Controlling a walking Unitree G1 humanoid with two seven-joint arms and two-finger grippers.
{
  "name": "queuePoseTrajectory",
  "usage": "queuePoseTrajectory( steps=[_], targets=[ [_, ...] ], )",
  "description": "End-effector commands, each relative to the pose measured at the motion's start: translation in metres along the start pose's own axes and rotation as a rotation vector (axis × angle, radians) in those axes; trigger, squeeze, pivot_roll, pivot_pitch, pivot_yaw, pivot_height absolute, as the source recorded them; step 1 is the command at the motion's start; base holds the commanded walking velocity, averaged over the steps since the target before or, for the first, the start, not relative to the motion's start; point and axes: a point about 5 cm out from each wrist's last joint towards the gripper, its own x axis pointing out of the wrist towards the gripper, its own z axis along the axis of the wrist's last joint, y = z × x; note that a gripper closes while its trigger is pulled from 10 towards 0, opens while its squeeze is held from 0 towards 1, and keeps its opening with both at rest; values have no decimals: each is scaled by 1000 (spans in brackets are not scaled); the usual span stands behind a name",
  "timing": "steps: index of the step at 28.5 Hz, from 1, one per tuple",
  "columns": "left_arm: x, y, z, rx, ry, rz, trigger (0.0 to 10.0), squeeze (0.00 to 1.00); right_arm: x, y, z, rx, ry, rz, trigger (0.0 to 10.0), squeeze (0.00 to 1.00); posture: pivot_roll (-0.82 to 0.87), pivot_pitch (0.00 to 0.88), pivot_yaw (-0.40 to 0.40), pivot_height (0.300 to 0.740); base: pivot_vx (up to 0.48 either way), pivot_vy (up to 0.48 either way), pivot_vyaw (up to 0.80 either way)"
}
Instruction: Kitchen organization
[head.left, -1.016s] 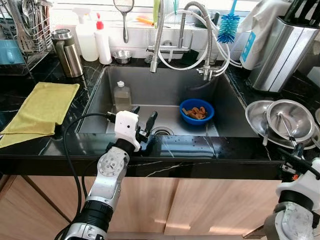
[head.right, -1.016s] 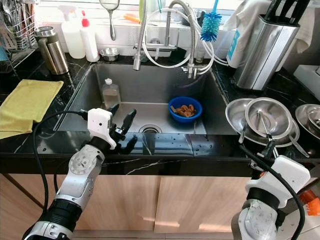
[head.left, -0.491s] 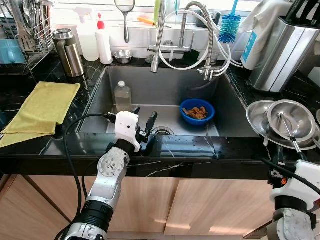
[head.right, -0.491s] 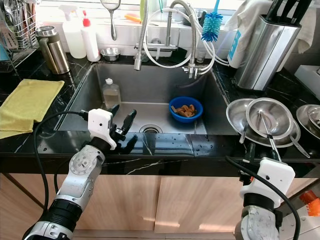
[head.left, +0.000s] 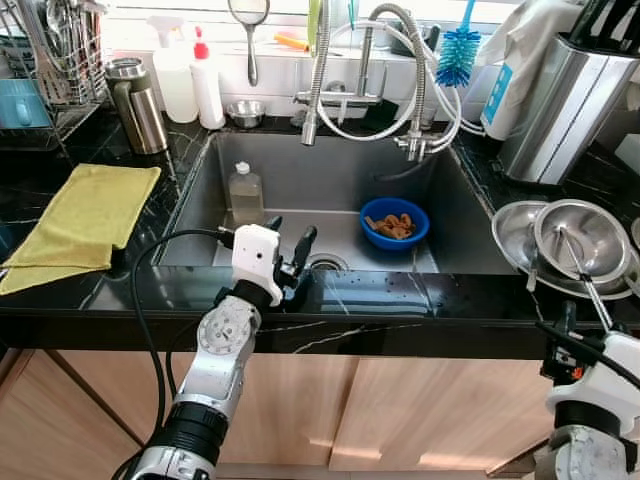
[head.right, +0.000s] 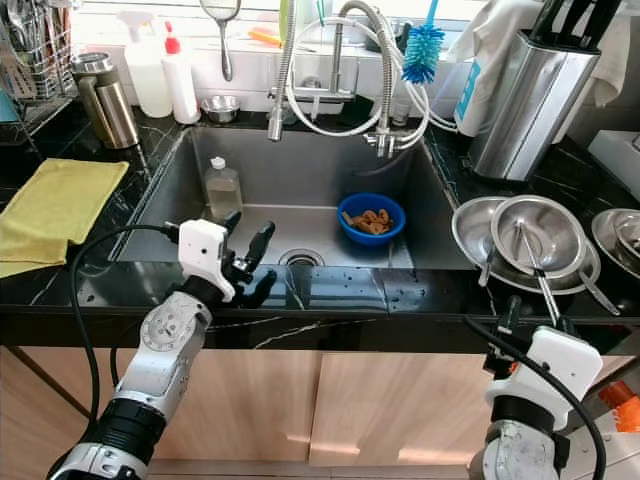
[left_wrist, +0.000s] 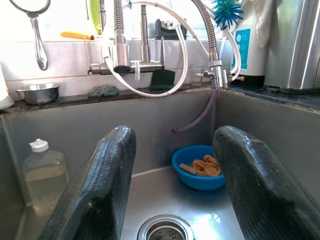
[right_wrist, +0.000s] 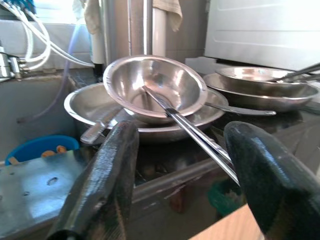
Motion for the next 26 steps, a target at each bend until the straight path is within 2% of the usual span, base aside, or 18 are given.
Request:
queuePoseTrajectory(
  steps=[1,10,11,12,16,19,26],
  targets=[
    [2,-4,0,13,-2,-19,10000,0,0,-3,5,14,-11,-23,10000,1000,49,21,-56,740,0,0,0],
    [0,-3,-1,12,3,-13,10000,0,-1,-8,8,10,-33,-76,10000,1000,53,29,-60,740,0,0,0],
    [0,-3,-1,13,4,-12,10000,0,0,-8,10,15,-43,-81,10000,302,53,31,-61,740,0,0,0],
    [0,-3,-1,13,4,-12,10000,0,0,-9,12,15,-49,-83,10000,0,53,31,-61,740,0,0,0],
    [0,-3,-1,11,4,-12,10000,0,0,-8,13,18,-55,-90,10000,0,53,30,-61,740,0,0,0],
    [0,-4,-1,12,3,-15,10000,0,0,-9,4,-25,7,-117,10000,0,52,30,-61,740,0,0,0],
    [2,-3,0,15,2,-10,10000,0,2,-11,-1,-13,28,-143,10000,0,57,35,-61,740,0,0,0]
  ],
)
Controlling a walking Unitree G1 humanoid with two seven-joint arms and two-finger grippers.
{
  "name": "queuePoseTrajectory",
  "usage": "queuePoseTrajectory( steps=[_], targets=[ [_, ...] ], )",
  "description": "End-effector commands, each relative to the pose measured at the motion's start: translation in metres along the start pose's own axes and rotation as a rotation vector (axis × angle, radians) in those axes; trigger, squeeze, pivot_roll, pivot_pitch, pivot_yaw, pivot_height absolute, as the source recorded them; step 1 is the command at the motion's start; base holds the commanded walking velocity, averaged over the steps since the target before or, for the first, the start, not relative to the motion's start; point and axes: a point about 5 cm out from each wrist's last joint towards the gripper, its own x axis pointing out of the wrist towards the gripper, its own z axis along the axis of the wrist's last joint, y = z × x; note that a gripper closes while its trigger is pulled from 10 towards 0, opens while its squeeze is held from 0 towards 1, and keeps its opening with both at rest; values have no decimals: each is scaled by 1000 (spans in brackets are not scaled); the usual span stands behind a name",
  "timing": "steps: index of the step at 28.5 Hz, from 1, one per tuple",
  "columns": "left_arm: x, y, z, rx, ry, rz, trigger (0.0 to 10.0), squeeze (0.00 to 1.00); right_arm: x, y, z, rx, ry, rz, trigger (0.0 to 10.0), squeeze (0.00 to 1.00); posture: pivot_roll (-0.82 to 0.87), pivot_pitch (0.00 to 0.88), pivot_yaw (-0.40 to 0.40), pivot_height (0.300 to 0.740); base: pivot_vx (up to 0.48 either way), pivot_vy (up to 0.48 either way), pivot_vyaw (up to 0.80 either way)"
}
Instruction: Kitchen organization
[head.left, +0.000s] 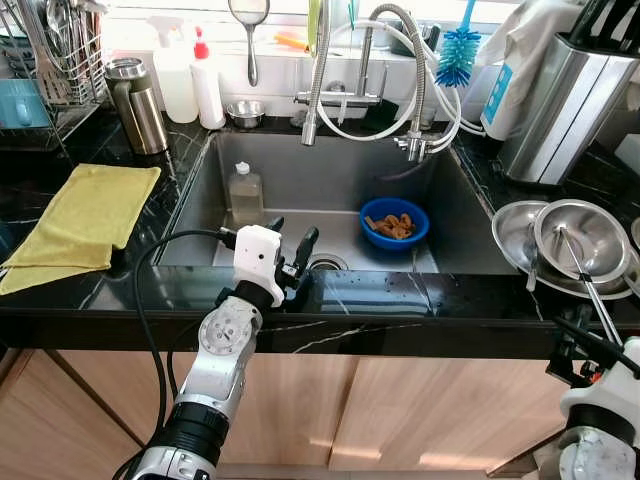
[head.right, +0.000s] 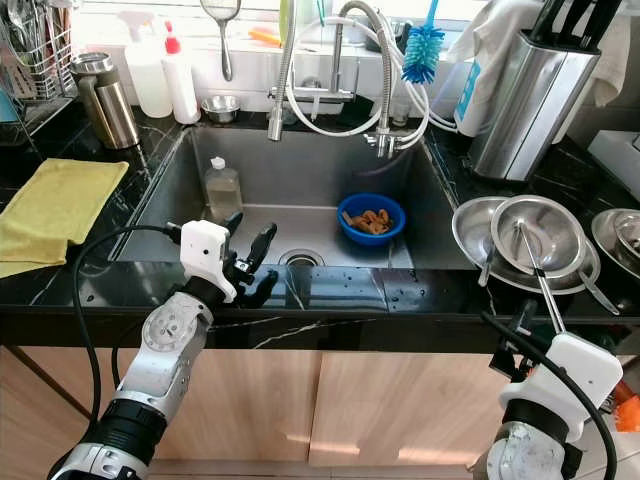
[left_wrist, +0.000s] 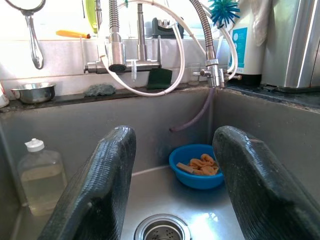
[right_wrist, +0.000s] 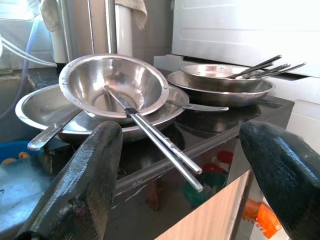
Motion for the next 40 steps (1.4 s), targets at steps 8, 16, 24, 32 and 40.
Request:
queuePoseTrajectory(
  steps=[8,16,24,32,40],
  targets=[
    [2,-1,1,18,-4,-6,10000,0,4,0,-7,-21,57,-16,10000,0,60,39,-62,740,0,0,0],
    [2,0,1,21,-2,-6,10000,0,4,-2,-13,-31,90,-35,10000,0,62,41,-62,740,0,0,0],
    [2,-1,2,21,-4,-8,10000,0,6,-1,-12,-29,91,-43,10000,0,64,35,-59,740,0,0,0],
    [2,-1,2,22,-6,-13,10000,0,7,0,-16,-29,105,-44,10000,0,64,25,-56,740,0,0,0],
    [3,-2,2,22,-7,-17,10000,0,9,-2,-15,-34,101,-48,0,0,66,25,-56,740,0,0,0]
  ],
)
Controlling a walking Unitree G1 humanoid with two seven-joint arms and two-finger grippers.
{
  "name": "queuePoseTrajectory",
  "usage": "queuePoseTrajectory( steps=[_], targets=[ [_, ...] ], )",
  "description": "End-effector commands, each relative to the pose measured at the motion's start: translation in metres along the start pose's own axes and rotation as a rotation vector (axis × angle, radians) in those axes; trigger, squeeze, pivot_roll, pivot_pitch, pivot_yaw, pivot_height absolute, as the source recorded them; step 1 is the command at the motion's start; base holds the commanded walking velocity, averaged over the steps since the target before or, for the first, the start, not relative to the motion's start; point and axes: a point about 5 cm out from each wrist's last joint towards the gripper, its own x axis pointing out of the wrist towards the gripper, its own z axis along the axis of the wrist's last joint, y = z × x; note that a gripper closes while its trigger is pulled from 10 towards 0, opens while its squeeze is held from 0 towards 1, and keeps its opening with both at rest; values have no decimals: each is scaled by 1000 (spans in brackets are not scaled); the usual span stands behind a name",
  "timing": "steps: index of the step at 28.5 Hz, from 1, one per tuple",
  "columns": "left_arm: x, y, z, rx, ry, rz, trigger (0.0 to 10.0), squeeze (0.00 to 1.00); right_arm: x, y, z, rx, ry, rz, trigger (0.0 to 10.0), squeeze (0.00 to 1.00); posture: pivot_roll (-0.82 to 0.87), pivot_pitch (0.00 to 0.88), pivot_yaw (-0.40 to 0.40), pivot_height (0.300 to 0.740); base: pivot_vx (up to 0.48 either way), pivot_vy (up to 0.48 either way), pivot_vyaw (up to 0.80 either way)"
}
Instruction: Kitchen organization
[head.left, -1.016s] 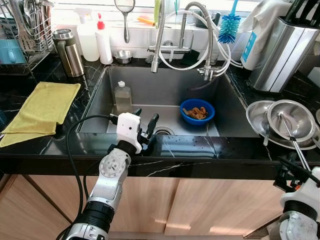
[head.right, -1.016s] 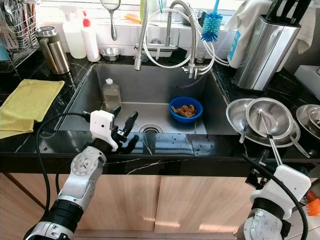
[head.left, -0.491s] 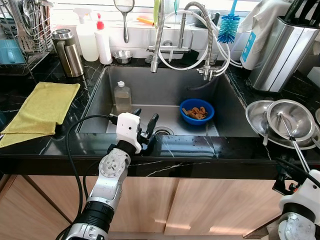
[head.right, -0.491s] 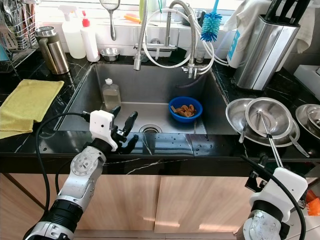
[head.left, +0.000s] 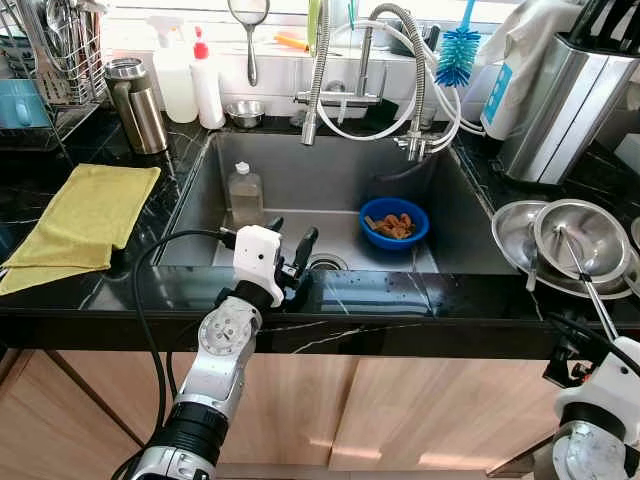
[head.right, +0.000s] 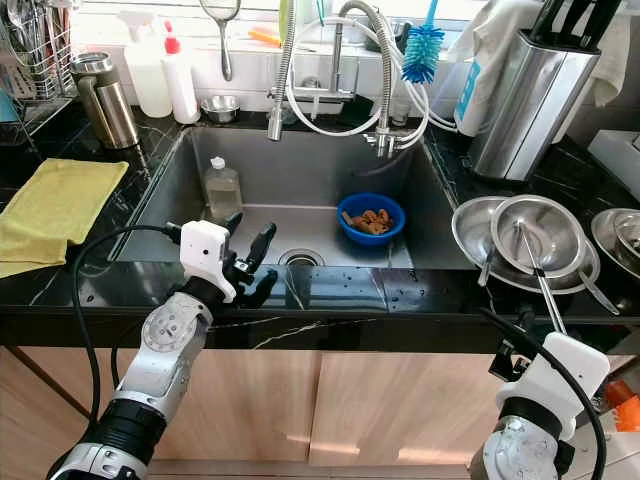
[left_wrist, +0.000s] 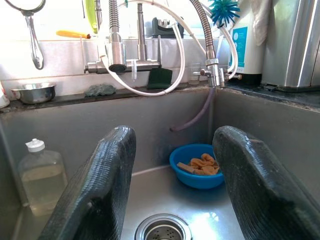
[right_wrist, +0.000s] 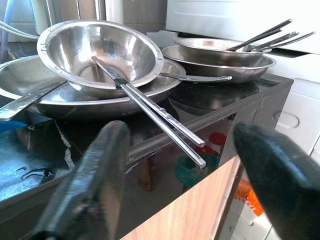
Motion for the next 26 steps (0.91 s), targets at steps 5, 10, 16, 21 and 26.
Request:
queuePoseTrajectory(
  steps=[5,10,16,21,26],
  targets=[
    [2,-1,2,20,-5,-13,10000,0,3,-5,-2,-8,15,-25,0,0,68,31,-58,740,0,0,0],
    [2,-1,2,21,-2,-12,10000,0,3,-6,-2,-8,16,-30,0,0,69,35,-56,740,0,0,0],
    [2,-1,2,21,-1,-13,10000,0,2,-5,-1,-1,12,-30,0,0,68,35,-55,740,0,0,0],
    [3,-1,2,23,-2,-16,10000,0,2,-4,-1,3,12,-27,0,0,69,35,-55,740,0,0,0],
    [3,-1,2,23,-3,-17,10000,0,2,-4,0,4,10,-29,0,0,69,36,-56,740,0,0,0]
  ],
)
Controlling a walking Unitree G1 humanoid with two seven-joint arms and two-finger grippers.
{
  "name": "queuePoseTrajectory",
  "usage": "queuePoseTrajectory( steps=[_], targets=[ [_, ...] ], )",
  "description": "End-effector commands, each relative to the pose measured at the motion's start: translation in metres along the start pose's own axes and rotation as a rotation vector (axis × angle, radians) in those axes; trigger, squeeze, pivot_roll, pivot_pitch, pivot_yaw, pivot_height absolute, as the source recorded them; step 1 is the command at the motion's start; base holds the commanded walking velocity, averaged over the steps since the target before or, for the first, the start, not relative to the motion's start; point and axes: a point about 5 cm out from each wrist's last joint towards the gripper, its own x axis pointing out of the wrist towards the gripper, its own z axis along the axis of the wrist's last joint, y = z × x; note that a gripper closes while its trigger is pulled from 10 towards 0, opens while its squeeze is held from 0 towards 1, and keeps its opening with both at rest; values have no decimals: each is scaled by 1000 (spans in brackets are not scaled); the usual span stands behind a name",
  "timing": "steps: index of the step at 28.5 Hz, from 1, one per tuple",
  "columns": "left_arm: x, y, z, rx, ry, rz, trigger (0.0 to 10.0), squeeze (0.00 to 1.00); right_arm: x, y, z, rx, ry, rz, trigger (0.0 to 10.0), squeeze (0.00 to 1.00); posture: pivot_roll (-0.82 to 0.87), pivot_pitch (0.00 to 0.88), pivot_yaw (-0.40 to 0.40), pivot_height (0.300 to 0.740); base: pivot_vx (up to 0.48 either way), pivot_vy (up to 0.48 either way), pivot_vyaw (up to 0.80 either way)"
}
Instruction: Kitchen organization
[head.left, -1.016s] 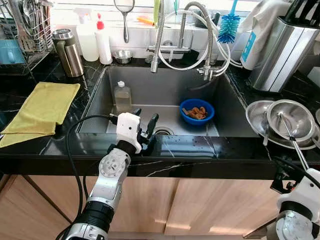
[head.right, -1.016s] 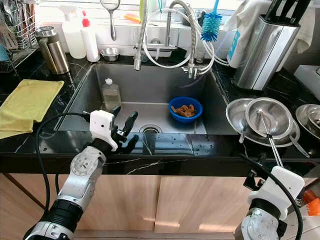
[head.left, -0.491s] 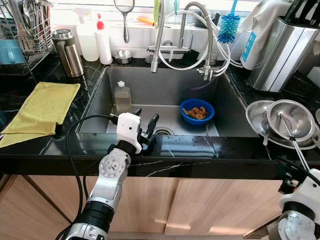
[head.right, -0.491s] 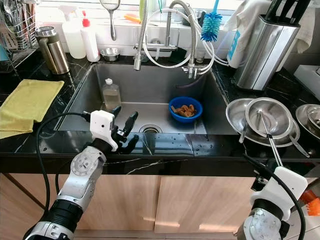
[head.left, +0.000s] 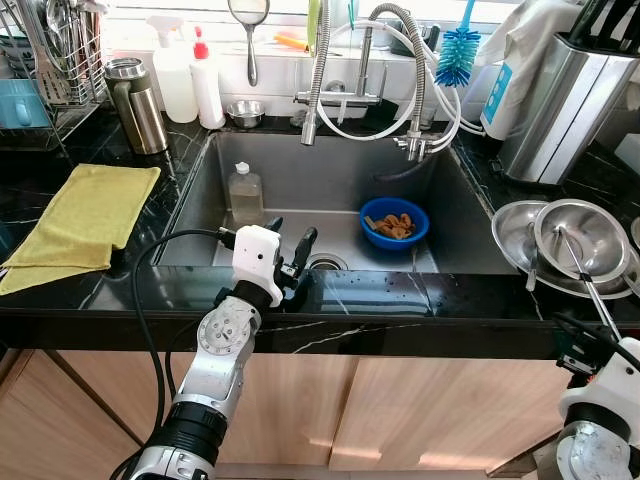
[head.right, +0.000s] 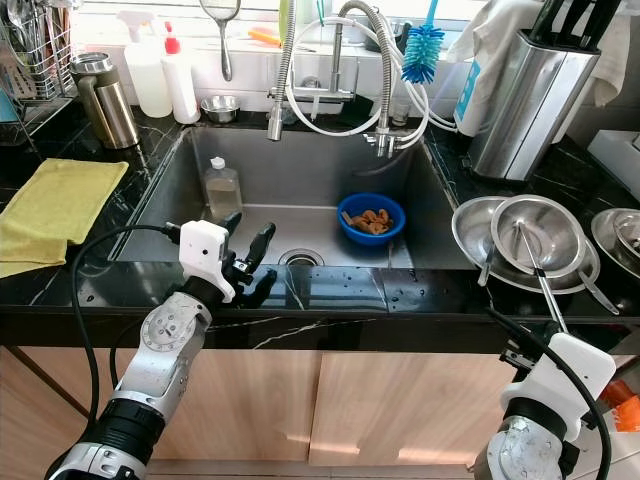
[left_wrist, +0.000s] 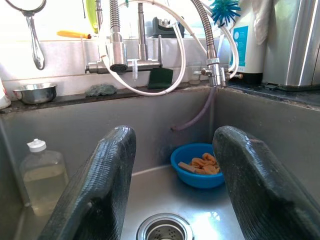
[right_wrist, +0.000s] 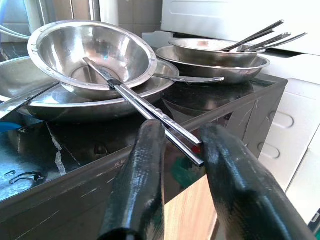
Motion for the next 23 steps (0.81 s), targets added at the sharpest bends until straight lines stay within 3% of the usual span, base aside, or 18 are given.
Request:
queuePoseTrajectory(
  steps=[1,23],
  targets=[
    [3,-2,2,19,-4,-17,10000,0,1,-1,0,4,9,-13,0,0,69,36,-56,740,0,0,0],
    [2,-3,2,22,-5,-10,10000,0,4,9,10,36,-35,43,0,0,71,25,-64,740,0,0,0]
  ],
)
